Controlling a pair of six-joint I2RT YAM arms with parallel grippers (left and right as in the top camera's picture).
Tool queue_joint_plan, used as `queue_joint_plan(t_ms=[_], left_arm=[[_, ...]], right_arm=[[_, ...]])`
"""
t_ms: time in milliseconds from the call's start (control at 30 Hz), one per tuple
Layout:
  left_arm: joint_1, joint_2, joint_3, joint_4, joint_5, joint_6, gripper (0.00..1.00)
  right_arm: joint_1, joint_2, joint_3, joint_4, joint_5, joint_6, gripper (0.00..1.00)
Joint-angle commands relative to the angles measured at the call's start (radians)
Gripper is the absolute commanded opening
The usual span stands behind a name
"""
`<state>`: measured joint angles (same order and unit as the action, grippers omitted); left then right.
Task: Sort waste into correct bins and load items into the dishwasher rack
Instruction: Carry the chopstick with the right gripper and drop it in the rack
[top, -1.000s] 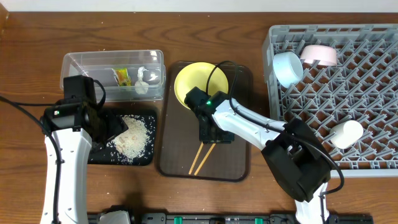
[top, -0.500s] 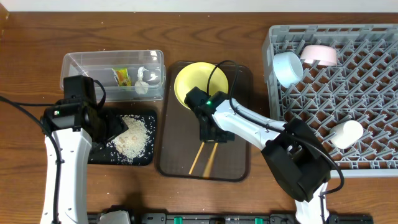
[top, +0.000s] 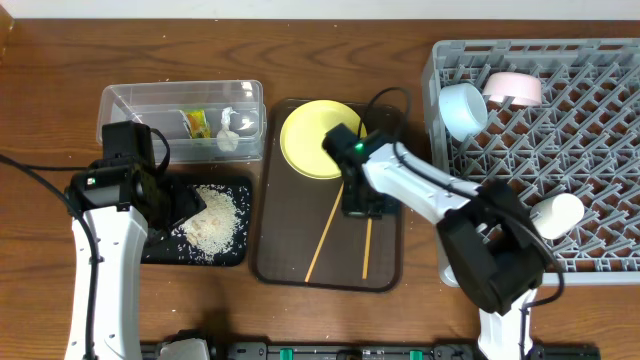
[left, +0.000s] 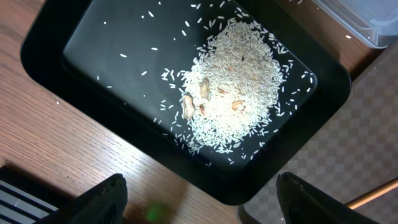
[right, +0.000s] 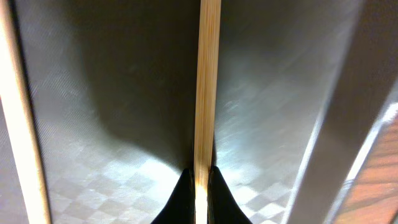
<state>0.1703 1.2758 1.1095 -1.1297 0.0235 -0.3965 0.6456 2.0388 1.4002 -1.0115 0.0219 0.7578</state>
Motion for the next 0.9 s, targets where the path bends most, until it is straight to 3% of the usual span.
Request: queue_joint_plan(t_ms=[0, 133, 433, 667, 867], left_arm=[[0.005, 0.006, 0.007, -0.007, 0.0, -0.009, 0.8], [0.005, 0.006, 0.007, -0.007, -0.001, -0.009, 0.79], [0.005, 0.006, 0.007, -0.006, -0.001, -0.009, 0.8], [0.005, 0.006, 0.007, -0.006, -0.001, -0.009, 0.79], [0.005, 0.006, 0.007, -0.006, -0.001, -0.009, 0.79]], right_arm=[[-0.035, -0.12, -0.002, -0.002, 0.003, -0.143, 0.01], [-0.086, -0.245, -0.002, -0.029, 0.005, -0.313, 0.01], [-0.287, -0.468, -0.002, -0.147, 0.011, -0.546, 0.01], [-0.443, -0.463, -0.004, -0.183, 0.014, -0.629, 0.01], [-0.492, -0.416, -0.022, -0.185, 0.015, -0.686, 0.01]])
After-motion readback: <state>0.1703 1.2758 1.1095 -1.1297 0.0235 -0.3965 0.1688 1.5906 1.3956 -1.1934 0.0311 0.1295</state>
